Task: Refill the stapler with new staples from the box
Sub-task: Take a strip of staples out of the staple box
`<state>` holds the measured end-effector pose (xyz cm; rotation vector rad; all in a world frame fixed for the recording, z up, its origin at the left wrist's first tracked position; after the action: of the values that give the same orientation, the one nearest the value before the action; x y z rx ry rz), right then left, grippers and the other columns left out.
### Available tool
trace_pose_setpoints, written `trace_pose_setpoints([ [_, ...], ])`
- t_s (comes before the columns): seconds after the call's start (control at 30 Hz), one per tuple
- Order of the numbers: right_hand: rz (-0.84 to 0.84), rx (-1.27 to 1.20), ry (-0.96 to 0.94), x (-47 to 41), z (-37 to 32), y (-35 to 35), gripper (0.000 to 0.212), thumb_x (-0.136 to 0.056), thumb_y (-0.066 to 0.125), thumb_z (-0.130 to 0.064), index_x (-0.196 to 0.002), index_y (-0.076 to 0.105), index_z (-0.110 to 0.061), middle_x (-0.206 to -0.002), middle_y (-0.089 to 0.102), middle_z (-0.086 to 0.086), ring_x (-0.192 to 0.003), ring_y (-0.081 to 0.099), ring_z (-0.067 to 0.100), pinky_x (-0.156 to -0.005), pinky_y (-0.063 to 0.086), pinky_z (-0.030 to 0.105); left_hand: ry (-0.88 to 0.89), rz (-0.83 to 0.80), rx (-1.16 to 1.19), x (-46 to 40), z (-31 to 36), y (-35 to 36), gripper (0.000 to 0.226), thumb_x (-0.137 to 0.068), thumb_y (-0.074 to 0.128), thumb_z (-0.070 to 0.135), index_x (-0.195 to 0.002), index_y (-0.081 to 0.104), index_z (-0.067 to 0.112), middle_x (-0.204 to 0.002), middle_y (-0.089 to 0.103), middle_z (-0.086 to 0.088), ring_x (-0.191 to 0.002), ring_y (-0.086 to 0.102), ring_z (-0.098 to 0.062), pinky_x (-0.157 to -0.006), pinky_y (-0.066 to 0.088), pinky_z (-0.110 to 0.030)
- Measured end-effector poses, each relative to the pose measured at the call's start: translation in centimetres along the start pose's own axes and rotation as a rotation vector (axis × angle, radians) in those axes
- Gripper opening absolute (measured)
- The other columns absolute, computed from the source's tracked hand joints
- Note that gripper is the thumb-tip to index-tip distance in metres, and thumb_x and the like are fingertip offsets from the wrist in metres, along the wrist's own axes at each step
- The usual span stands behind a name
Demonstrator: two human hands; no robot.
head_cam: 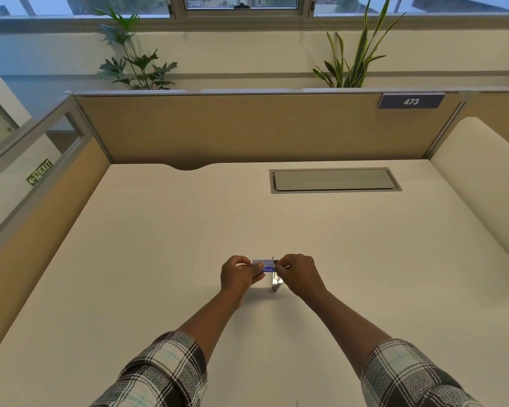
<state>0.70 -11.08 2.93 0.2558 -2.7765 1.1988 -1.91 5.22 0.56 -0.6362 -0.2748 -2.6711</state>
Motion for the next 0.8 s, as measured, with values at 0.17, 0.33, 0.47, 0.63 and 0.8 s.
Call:
trace_pose_setpoints([
  [0.17,-0.004,0.079,0.003,-0.2,0.0,0.2,0.021,-0.088,0.057,-0.021,-0.084,0.068,-0.004,-0.086,0.069,0.011,-0.079,0.063,0.025,-0.069,0.05,0.035,-0.003,-0.005,-0.023,0.0,0.0,0.3,0.026,-0.078,0.076,-0.005,-0.089,0.054,0.003,-0.098,0.066,-0.027,-0.076,0.073,-0.031,-0.062,0.061,-0.026],
  [0.33,0.054,0.056,0.006,0.3,0.2,0.2,0.017,-0.09,0.055,-0.025,-0.082,0.058,-0.011,-0.084,0.066,0.005,-0.076,0.061,0.022,-0.062,0.045,0.031,-0.008,0.015,-0.07,-0.1,-0.2,0.1,0.024,-0.08,0.076,0.0,-0.095,0.058,0.006,-0.095,0.069,-0.023,-0.076,0.075,-0.028,-0.061,0.06,-0.025],
  [0.47,0.1,-0.045,0.017,0.6,0.5,-0.3,0.022,-0.087,0.059,-0.024,-0.07,0.049,-0.015,-0.063,0.058,-0.001,-0.057,0.051,0.016,-0.049,0.036,0.026,-0.035,0.043,-0.086,-0.4,-0.5,-0.4,0.023,-0.081,0.076,0.003,-0.097,0.059,0.007,-0.094,0.07,-0.021,-0.07,0.075,-0.023,-0.064,0.062,-0.028],
  [0.63,0.1,-0.186,0.054,0.8,0.7,-0.5,0.008,-0.08,0.058,-0.013,-0.082,0.055,-0.02,-0.061,0.057,-0.005,-0.052,0.048,0.007,-0.049,0.037,0.02,-0.062,0.039,-0.073,-0.8,-1.0,-1.0,0.02,-0.083,0.074,0.004,-0.098,0.061,0.01,-0.094,0.071,-0.02,-0.073,0.076,-0.024,-0.071,0.062,-0.034],
  [0.8,0.052,-0.146,0.011,0.8,0.6,0.0,0.024,-0.086,0.051,-0.011,-0.096,0.068,-0.025,-0.071,0.065,-0.003,-0.057,0.052,0.003,-0.052,0.035,0.011,-0.058,-0.009,-0.074,-0.7,-1.0,-1.1,0.018,-0.088,0.067,0.002,-0.101,0.07,0.015,-0.097,0.071,-0.014,-0.077,0.075,-0.021,-0.068,0.062,-0.029],
])
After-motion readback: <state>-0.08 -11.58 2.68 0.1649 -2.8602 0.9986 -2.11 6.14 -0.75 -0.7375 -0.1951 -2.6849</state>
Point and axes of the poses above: each hand's wrist, its own x-axis away from the middle knuckle, its own y-axis out of the palm, z = x × y, the point moved 3 cm from there along -x, towards the middle knuckle
